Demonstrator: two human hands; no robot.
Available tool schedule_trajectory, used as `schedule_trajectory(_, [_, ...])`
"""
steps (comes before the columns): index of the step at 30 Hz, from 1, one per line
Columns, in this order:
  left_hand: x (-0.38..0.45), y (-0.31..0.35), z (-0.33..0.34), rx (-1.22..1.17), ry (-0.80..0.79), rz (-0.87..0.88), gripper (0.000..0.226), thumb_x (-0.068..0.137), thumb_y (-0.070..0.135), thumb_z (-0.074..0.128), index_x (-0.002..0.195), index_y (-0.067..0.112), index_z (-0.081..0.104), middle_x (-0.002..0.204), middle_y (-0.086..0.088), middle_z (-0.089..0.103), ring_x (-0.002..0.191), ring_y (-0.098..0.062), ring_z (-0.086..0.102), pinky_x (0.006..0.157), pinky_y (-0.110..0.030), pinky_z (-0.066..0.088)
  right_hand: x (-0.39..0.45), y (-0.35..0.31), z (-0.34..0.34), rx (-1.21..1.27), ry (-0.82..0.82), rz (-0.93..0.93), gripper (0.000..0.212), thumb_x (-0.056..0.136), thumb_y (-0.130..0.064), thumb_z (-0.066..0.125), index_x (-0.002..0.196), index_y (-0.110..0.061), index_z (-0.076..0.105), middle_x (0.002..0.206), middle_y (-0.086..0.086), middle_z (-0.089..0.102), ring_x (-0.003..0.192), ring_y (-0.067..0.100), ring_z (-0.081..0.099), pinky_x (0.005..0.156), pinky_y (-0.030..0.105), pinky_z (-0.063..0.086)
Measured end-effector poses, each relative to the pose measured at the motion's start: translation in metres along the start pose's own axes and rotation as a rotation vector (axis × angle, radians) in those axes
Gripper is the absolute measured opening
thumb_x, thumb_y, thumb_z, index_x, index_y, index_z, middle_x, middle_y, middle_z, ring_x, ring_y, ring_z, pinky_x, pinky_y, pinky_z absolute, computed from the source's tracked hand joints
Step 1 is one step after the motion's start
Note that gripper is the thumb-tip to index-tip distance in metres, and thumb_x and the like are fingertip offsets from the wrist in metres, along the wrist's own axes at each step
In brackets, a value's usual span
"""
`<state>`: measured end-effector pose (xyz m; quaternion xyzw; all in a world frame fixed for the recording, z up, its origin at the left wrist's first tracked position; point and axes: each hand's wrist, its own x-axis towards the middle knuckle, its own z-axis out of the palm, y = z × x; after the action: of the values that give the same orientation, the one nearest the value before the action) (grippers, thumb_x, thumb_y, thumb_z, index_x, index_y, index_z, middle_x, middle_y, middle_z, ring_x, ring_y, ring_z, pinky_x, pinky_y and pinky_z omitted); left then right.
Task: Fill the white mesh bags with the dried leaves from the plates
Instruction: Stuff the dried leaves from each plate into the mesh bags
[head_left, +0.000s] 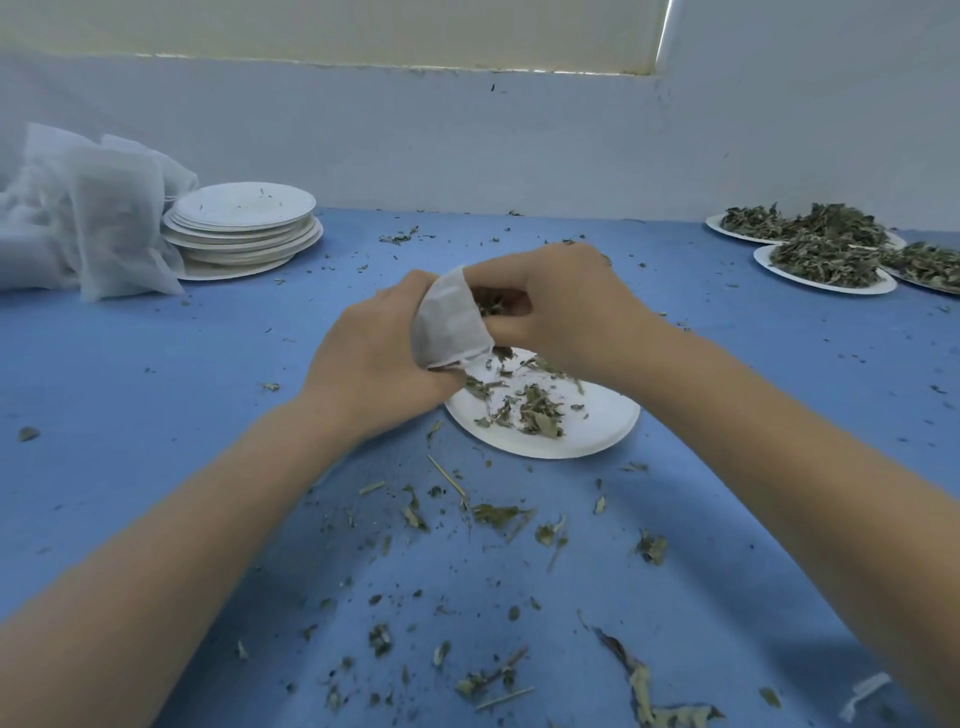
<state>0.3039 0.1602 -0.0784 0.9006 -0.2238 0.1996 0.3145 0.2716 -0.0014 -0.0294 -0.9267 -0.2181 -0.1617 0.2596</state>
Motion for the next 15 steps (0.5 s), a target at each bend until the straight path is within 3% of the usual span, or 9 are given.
schedule_trajectory(3, [0.001,-0.002,-0.001,-0.04,0.023,-0.011,0.054,0.063,0.028,0.072,0.113,0.024,0.052,0.09,0.008,0.059,0.083,-0.018,0.055,0.066,-0.03,0.044,-0.004,0.0,-0.006,0.311,-0.16,0.067,0.025,0.087,-0.012,0.064,0.111,-0.019,0.068,0.1,-0.001,0.072,0.094,0.012,0.067,0.089,0.028,0.051])
schedule_trajectory(5, [0.002,-0.003,-0.002,-0.038,0.028,-0.006,0.055,0.063,0.027,0.074,0.114,0.025,0.052,0.09,0.01,0.057,0.083,-0.016,0.054,0.066,-0.027,0.04,-0.006,0.003,-0.011,0.392,-0.256,0.074,0.029,0.088,-0.01,0.063,0.115,-0.022,0.065,0.107,-0.008,0.071,0.1,0.004,0.065,0.093,0.027,0.05])
schedule_trajectory(7, [0.001,-0.002,-0.001,-0.035,0.027,-0.003,0.054,0.064,0.026,0.075,0.113,0.025,0.052,0.091,0.008,0.058,0.083,-0.017,0.054,0.067,-0.027,0.04,-0.006,0.004,-0.013,0.34,-0.232,0.101,0.027,0.087,-0.014,0.064,0.107,-0.031,0.067,0.1,-0.017,0.071,0.092,-0.003,0.065,0.086,0.026,0.053])
schedule_trajectory(8, [0.001,-0.002,-0.001,-0.03,0.028,0.001,0.054,0.064,0.026,0.075,0.113,0.025,0.053,0.091,0.008,0.058,0.083,-0.017,0.054,0.067,-0.027,0.04,-0.005,0.005,-0.012,0.318,-0.183,0.126,0.023,0.085,-0.016,0.066,0.099,-0.034,0.068,0.09,-0.02,0.071,0.081,-0.006,0.066,0.075,0.024,0.055])
schedule_trajectory(10, [0.001,0.0,-0.001,-0.015,0.028,0.014,0.053,0.065,0.026,0.075,0.113,0.024,0.053,0.091,0.008,0.058,0.084,-0.018,0.054,0.067,-0.028,0.041,-0.003,0.005,-0.008,0.295,-0.051,0.162,0.016,0.081,-0.014,0.068,0.088,-0.029,0.069,0.067,-0.023,0.068,0.057,-0.008,0.059,0.052,0.009,0.042])
schedule_trajectory(12, [0.001,0.002,-0.002,-0.01,0.025,0.022,0.054,0.065,0.027,0.075,0.113,0.024,0.053,0.091,0.008,0.057,0.085,-0.02,0.055,0.07,-0.032,0.045,0.0,0.002,-0.002,0.196,0.038,0.147,0.014,0.078,-0.009,0.067,0.082,-0.021,0.07,0.058,-0.022,0.063,0.057,-0.005,0.057,0.051,0.005,0.038])
schedule_trajectory(15, [0.0,0.004,-0.001,-0.041,0.014,0.04,0.052,0.065,0.032,0.076,0.112,0.022,0.055,0.092,0.006,0.06,0.085,-0.022,0.057,0.072,-0.036,0.048,0.003,-0.001,0.009,0.159,0.002,0.122,0.015,0.079,-0.007,0.064,0.086,-0.015,0.074,0.077,0.001,0.072,0.069,0.012,0.062,0.063,0.019,0.047])
